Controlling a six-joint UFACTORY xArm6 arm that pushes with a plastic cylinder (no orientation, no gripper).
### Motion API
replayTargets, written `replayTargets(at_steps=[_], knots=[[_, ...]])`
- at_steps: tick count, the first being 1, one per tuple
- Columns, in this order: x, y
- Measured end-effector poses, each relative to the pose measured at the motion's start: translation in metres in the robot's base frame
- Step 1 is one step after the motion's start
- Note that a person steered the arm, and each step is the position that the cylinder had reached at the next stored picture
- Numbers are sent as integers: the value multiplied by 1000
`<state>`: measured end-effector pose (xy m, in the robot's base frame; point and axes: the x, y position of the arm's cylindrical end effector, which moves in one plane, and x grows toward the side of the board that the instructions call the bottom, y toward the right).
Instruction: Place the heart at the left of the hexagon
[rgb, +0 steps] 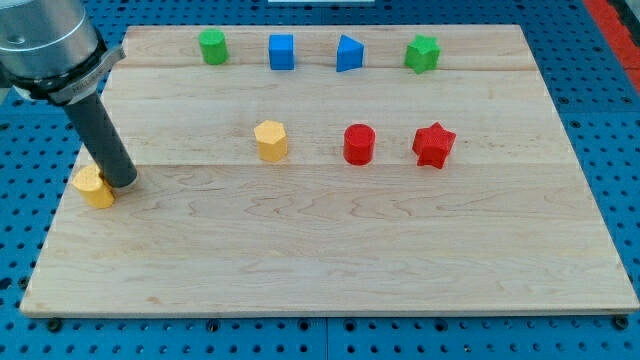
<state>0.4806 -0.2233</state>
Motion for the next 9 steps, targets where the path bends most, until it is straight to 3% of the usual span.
replayTargets(at_steps=[1, 2, 3, 5, 7, 9], knots=[[47, -22], [44, -66], [15, -70], [14, 14], [29, 34], [14, 84]])
